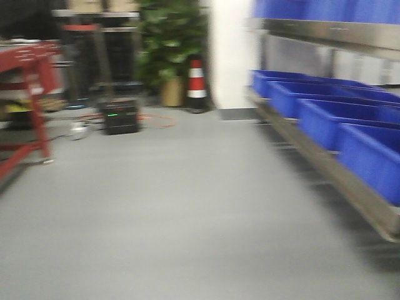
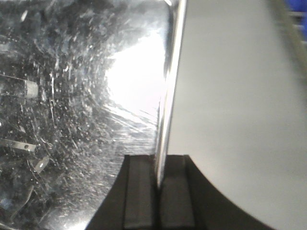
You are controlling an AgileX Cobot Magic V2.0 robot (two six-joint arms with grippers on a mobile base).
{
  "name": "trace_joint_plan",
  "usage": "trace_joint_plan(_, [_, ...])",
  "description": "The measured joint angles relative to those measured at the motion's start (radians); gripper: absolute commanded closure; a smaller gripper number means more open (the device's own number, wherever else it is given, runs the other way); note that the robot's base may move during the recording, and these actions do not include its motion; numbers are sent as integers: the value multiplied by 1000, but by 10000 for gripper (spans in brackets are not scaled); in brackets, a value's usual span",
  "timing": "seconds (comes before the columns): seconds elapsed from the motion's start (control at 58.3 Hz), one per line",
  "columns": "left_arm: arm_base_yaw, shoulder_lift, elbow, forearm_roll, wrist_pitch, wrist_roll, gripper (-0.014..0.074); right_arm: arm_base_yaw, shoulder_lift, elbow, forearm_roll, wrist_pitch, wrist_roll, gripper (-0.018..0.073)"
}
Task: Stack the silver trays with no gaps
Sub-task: 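Hold the tray in both grippers while the base drives away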
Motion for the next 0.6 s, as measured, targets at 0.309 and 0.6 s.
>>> trace_joint_plan(0.309, [0, -5, 0, 4, 4, 0, 614, 0, 0, 0, 2, -2, 0, 639])
trace_joint_plan(0.6, [0, -7, 0, 4, 4, 0, 614, 2, 0, 0, 3, -2, 0, 639])
